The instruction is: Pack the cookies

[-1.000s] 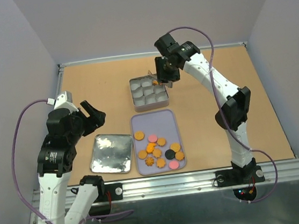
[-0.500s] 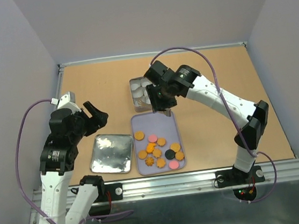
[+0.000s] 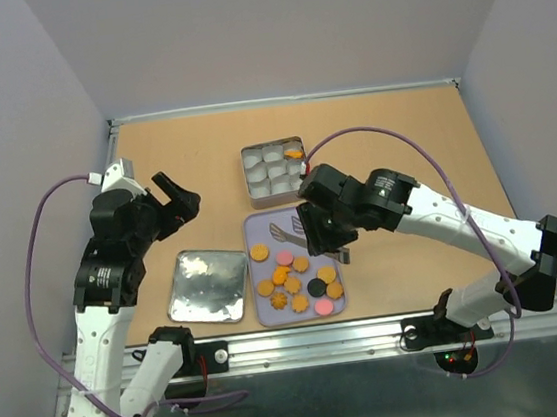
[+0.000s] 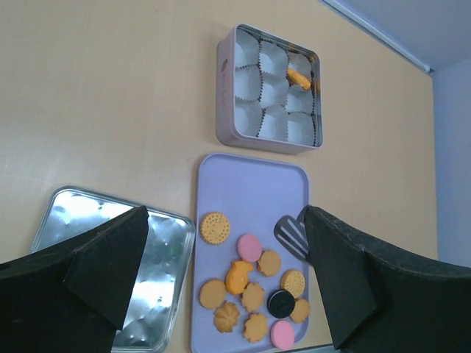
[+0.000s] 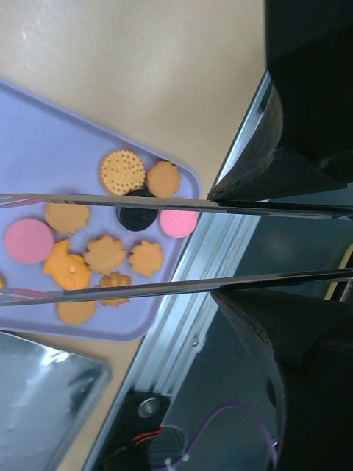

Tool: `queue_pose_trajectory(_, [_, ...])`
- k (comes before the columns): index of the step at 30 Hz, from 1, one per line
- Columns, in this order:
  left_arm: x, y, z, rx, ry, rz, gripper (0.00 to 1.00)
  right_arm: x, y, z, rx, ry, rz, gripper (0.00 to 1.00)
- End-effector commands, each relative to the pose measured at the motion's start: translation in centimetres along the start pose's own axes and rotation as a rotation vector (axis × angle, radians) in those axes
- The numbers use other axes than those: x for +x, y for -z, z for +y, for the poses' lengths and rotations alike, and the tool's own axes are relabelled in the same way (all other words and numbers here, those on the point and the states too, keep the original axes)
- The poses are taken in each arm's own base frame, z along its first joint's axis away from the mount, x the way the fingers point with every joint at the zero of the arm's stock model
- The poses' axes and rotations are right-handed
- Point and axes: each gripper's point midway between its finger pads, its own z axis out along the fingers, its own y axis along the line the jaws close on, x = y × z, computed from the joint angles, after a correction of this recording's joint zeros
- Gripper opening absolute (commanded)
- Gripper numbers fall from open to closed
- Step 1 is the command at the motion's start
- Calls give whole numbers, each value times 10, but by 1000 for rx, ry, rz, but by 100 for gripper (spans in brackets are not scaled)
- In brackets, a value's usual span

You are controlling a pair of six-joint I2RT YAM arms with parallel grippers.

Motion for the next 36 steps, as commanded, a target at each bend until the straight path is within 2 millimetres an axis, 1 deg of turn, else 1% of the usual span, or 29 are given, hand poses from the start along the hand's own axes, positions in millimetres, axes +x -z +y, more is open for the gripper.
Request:
queue_pose_trajectory(1, [-34,16,-5,-14,5,-150,99,17,-4,14,-77,26,-20,52])
queue_pose_trajectory(2, [-43,19,2,-47,-11,-201,99,23,-7,13,-85,32,-10,52])
queue_pose_trajectory(3, [-45,24,4,-53,-16,-226,99,26,-8,14,-102,43,-14,52])
queue_pose_trajectory(4, [-47,35,5,-55,-20,-254,99,34,-13,11,-95,55,11,52])
queue_pose_trajectory(5, [-49,41,11,-85,-25,-271,99,37,-15,10,-90,63,17,52])
queue_pose_trajectory(6, [-49,46,14,-99,-30,-274,99,39,-16,11,-92,73,21,52])
queue_pose_trajectory(7, [-41,50,21,-122,-39,-248,99,41,-18,11,-90,81,26,52])
queue_pose_trajectory(9, [-31,50,25,-128,-52,-215,99,40,-21,12,-82,96,22,52])
queue_pose_trajectory(10, [-22,47,29,-130,-57,-189,99,38,-22,13,-78,99,19,52])
queue_pose_trajectory(11, [-17,47,27,-108,-58,-178,99,34,-22,12,-67,101,5,52])
queue_pose_trajectory(12, [-13,45,28,-104,-59,-170,99,28,-20,16,-71,100,-11,52])
queue_pose_trajectory(13, [-12,44,28,-99,-53,-173,99,25,-23,16,-60,100,-13,52])
queue_pose_trajectory(15, [-12,44,26,-86,-51,-174,99,20,-24,20,-57,96,-21,52])
queue_pose_trajectory(16, [-15,44,22,-76,-57,-180,99,16,-25,25,-59,86,-23,52])
queue_pose_trajectory(18, [-18,43,18,-58,-70,-180,99,16,-30,30,-60,89,-14,52])
queue_pose_trajectory(19, [-20,43,18,-68,-85,-174,99,15,-37,34,-50,100,-3,52])
queue_pose_trajectory(21, [-23,44,21,-98,-94,-165,99,14,-42,40,-49,126,4,52])
queue_pose_trajectory(22, [-19,42,27,-132,-121,-131,99,11,-48,43,-38,137,9,52])
queue_pose_trajectory(23, [-15,40,32,-157,-129,-105,99,12,-49,45,-32,150,13,52])
queue_pose_trajectory(24, [-16,41,34,-164,-140,-108,99,10,-52,47,-25,152,13,52])
queue_pose_trajectory(25, [-11,40,38,-182,-152,-84,99,11,-54,47,-12,162,21,52])
queue_pose_trajectory(26, [-9,40,39,-182,-163,-74,99,6,-53,49,-4,166,10,52])
queue_pose_trajectory(27, [-7,42,40,-182,-186,-67,99,8,-59,49,15,170,27,52])
queue_pose_trajectory(31, [-4,48,35,-138,-200,-78,99,7,-69,54,32,168,41,52])
queue_pose_trajectory(32, [-5,52,31,-110,-203,-94,99,7,-71,55,31,168,44,52])
queue_pose_trajectory(36, [-1,56,28,-71,-217,-102,99,6,-79,62,49,173,56,52])
